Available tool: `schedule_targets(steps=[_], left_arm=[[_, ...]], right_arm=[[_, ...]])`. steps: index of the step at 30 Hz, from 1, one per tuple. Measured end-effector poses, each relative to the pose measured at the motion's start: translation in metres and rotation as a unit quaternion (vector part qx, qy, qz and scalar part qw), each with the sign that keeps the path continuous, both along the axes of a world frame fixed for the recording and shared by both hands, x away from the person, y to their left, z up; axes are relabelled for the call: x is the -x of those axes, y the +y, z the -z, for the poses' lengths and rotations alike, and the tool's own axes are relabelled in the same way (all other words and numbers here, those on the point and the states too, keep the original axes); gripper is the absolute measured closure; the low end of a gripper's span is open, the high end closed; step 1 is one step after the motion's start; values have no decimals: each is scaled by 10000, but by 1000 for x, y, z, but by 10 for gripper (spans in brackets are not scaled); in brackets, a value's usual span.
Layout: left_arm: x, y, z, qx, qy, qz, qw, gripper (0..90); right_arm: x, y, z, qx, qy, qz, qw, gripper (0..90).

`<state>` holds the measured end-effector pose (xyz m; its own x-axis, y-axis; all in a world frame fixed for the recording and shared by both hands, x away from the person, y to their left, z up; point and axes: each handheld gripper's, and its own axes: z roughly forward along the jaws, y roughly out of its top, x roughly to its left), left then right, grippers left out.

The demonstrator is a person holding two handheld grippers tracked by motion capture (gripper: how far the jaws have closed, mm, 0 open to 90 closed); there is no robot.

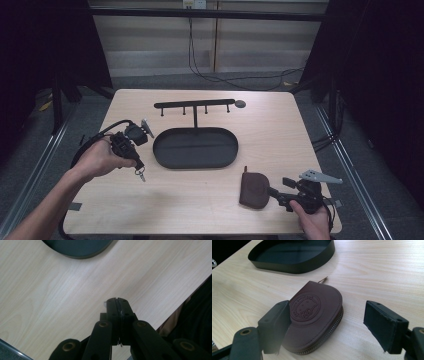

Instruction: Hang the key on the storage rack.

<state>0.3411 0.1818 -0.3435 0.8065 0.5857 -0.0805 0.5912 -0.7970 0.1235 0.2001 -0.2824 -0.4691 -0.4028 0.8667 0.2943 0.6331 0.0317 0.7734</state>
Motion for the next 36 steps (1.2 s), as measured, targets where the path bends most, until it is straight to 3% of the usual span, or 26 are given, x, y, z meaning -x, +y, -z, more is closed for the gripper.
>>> schedule_targets(steps=[4, 15, 20, 25, 36], left_arm=[[0, -3, -1, -178, -14, 111, 9998, 895], [-5, -6, -4, -161, -12, 74, 9998, 895], [-9, -8, -13, -136, -66, 89, 9998, 895], [-17, -13, -28, 39, -146, 113, 9998, 895], [-34, -34, -43, -110, -227, 47, 9997, 895]], right_arm=[[0, 1, 0, 26, 18, -50, 10000, 211], [0, 1, 0, 19, -2, -37, 10000, 209], [0, 0, 0, 30, -15, -38, 10000, 209], [0, 1, 0, 59, -19, -59, 10000, 210], [1, 1, -1, 45, -29, -33, 10000, 216]])
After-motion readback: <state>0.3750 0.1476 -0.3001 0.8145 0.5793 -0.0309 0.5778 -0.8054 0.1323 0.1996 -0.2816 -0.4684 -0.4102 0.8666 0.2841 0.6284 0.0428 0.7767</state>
